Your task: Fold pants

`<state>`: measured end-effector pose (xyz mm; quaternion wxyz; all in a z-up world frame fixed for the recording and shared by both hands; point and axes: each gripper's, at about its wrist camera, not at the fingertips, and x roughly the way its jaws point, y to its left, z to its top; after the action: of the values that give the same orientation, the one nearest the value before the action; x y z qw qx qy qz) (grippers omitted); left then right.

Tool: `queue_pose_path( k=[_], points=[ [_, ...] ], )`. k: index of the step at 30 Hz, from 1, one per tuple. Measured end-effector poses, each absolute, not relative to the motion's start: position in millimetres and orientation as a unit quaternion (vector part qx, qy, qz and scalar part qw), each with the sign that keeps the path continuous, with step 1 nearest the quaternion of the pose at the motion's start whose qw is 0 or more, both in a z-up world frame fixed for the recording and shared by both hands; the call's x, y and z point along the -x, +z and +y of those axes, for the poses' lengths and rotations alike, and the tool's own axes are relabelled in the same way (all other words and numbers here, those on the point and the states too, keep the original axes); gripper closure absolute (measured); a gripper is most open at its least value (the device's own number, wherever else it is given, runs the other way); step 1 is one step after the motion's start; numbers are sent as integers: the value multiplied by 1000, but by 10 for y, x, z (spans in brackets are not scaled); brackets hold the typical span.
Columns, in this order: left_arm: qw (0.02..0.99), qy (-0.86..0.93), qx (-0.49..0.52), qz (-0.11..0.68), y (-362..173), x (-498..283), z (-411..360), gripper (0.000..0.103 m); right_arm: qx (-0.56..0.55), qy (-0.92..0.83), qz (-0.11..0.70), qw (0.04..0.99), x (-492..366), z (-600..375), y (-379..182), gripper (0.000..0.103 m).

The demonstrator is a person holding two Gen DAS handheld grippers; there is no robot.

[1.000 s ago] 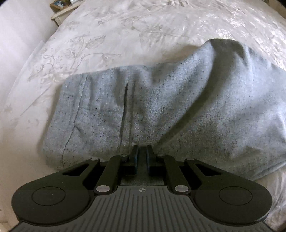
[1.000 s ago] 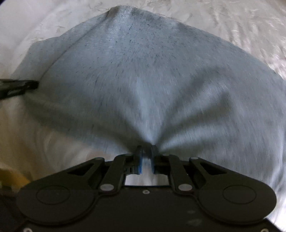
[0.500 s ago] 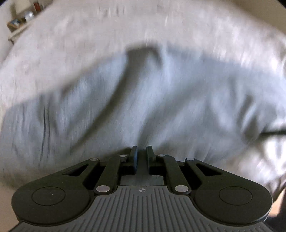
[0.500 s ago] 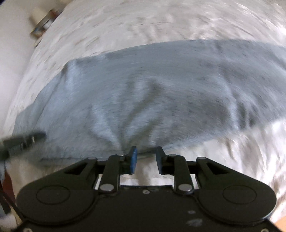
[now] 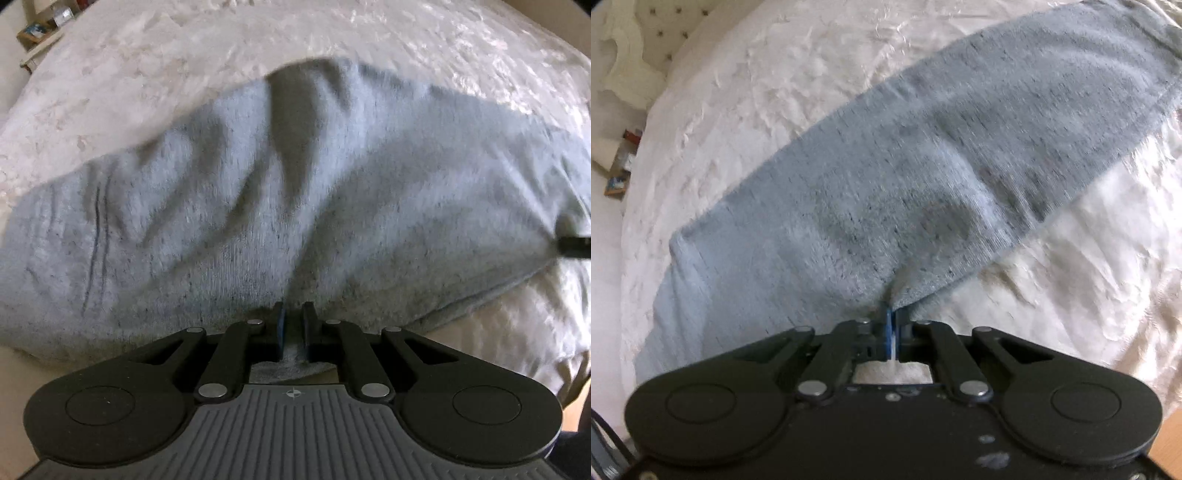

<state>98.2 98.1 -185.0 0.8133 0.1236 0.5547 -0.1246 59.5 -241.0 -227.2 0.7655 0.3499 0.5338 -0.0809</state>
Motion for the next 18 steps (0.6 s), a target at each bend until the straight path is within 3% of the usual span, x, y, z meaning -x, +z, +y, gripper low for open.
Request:
queue_pose_path(
  k=[7,18],
  points=[
    [839,-123,-103,519,-1659,-1289,816,92,-329,-33,532,780,-619,-2433,-2106,79],
    [858,-31,-25,513,-1798,-2319,928,92,-254,-1,522,814,-654,-2520,-1831,75]
  ],
)
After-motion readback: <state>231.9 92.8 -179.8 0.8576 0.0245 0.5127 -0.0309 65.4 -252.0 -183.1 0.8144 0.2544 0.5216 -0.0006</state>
